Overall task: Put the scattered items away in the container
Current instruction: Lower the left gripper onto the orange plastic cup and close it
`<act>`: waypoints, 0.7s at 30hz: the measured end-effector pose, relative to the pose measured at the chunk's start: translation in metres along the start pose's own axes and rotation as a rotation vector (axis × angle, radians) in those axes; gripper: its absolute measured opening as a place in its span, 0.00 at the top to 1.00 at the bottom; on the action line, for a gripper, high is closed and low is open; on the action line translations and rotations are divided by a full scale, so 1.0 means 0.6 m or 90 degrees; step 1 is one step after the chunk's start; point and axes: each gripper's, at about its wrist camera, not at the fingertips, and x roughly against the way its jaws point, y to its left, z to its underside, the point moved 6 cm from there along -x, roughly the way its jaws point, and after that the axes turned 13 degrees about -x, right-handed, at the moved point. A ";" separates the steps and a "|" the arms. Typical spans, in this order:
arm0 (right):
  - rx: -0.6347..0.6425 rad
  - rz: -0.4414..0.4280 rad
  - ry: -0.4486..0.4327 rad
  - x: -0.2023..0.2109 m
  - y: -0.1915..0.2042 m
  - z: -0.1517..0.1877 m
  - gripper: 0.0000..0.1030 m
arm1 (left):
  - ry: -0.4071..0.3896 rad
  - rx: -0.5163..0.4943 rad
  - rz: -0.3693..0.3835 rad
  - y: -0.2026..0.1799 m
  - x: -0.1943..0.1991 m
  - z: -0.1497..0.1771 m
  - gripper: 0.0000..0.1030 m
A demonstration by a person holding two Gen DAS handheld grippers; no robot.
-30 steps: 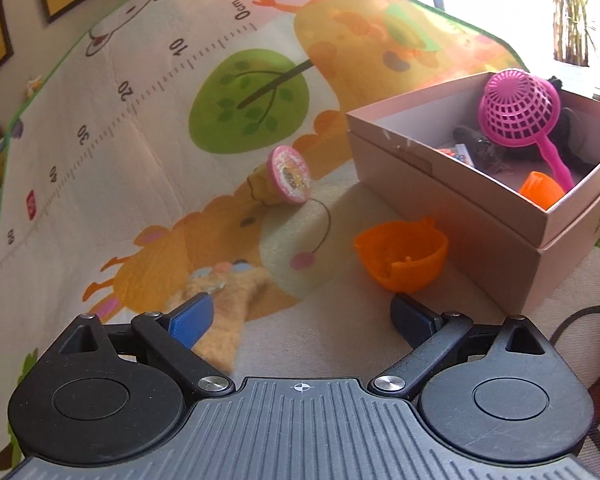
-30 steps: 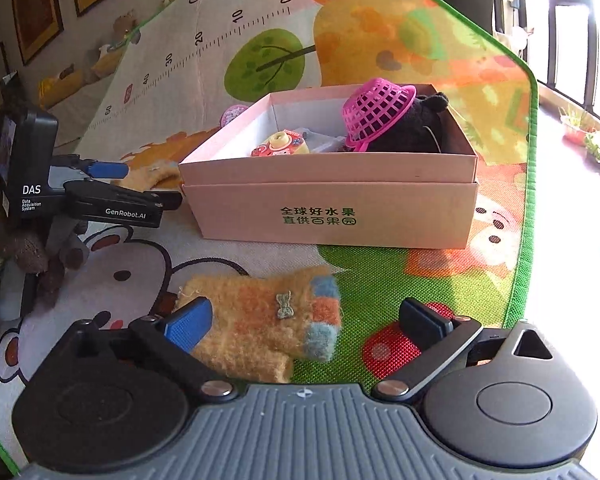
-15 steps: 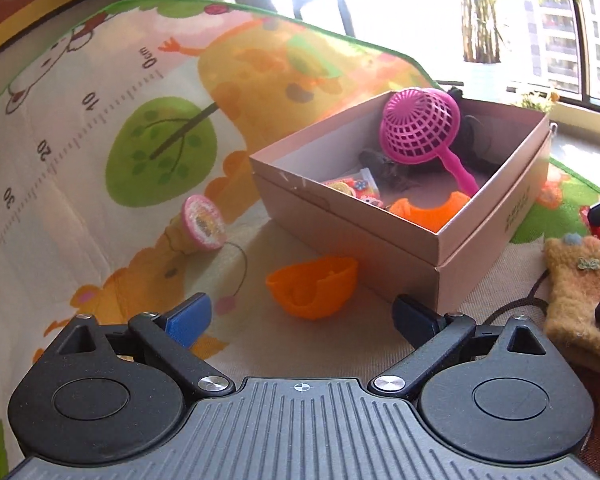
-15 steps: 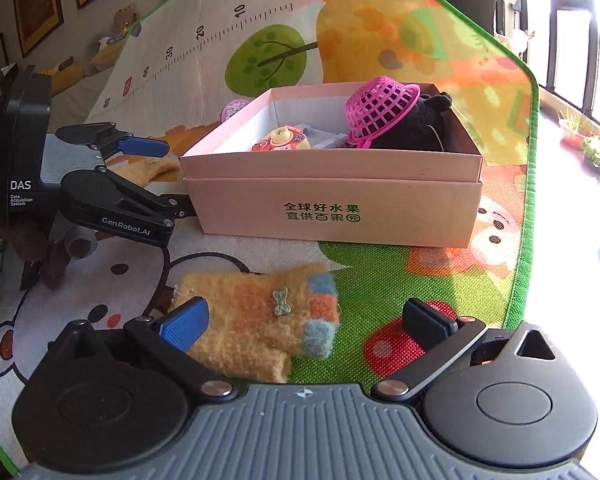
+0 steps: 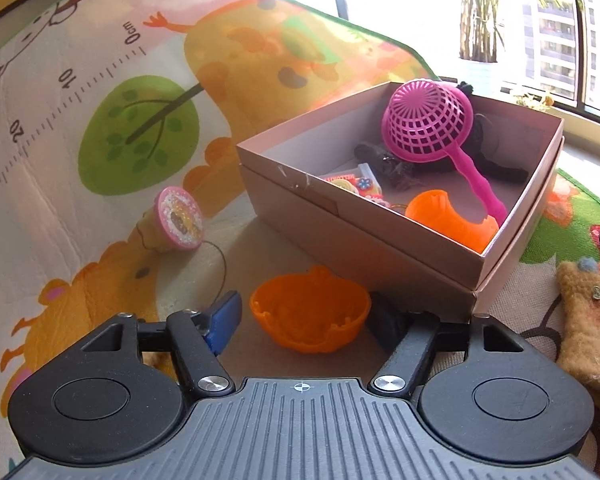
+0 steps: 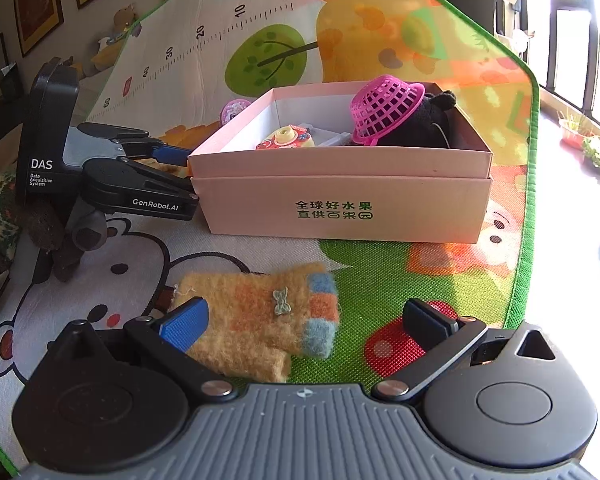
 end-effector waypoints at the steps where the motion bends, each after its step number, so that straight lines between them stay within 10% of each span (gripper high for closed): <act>1: -0.001 -0.001 0.000 0.000 0.000 0.000 0.00 | -0.002 -0.006 -0.005 -0.004 0.002 -0.001 0.37; 10: -0.007 -0.008 -0.003 0.001 -0.002 0.000 0.00 | -0.013 0.086 -0.011 -0.021 0.077 0.025 0.37; 21: 0.005 0.010 -0.006 0.006 -0.001 0.003 0.00 | -0.020 0.150 0.089 -0.156 0.190 0.061 0.37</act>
